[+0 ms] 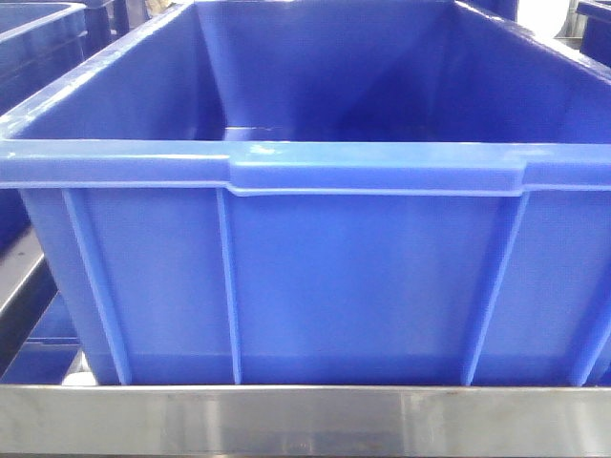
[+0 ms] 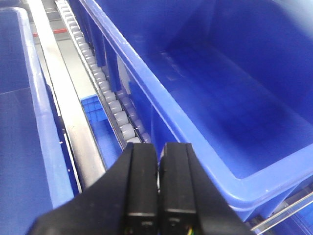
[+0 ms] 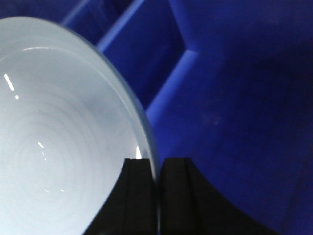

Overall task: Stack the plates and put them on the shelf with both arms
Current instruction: 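Lower the plate stack into the blue bin and open the right gripper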

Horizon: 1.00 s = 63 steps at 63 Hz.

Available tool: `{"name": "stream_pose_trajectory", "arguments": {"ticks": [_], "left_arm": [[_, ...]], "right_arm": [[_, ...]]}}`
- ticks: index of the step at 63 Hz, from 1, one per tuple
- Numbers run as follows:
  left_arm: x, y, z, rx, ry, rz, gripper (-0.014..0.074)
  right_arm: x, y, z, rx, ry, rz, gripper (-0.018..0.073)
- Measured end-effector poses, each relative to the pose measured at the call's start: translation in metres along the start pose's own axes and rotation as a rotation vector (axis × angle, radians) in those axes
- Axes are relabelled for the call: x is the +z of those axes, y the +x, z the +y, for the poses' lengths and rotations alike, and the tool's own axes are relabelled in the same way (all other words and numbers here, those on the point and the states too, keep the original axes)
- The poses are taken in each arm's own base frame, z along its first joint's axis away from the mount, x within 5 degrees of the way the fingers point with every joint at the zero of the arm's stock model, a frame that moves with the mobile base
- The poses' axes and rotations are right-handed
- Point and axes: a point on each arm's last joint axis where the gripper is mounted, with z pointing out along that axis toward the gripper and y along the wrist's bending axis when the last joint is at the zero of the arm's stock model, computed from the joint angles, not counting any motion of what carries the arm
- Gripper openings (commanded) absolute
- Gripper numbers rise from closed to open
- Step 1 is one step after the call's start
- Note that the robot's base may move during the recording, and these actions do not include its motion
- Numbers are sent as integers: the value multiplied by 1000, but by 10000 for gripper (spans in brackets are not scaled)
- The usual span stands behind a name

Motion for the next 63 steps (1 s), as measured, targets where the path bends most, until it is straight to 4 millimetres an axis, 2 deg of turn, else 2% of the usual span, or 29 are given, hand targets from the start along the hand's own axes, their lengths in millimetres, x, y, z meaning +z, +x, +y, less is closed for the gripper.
{"name": "stream_pose_trajectory", "arguments": {"ticks": [9,17,29,37,44,48,55,63], "left_arm": [[0,0,0,0,1,-2,84],[0,0,0,0,3,-5,84],[0,0,0,0,3,-5,84],[0,-1,0,0,3,-6,84],[0,-1,0,0,4,-7,84],[0,-1,0,0,4,-7,84],[0,-1,0,0,4,-7,84],[0,-1,0,0,4,-8,84]], "right_arm": [[44,-1,-14,-15,21,103,57],[85,10,-24,-35,34,214,57],[124,27,-29,-79,39,325,60],[139,37,-32,-83,42,369,69],[147,44,-36,-87,48,396,204],[148,44,-36,-87,48,398,333],[148,43,-36,-88,48,393,487],[148,42,-36,-88,48,391,519]]}}
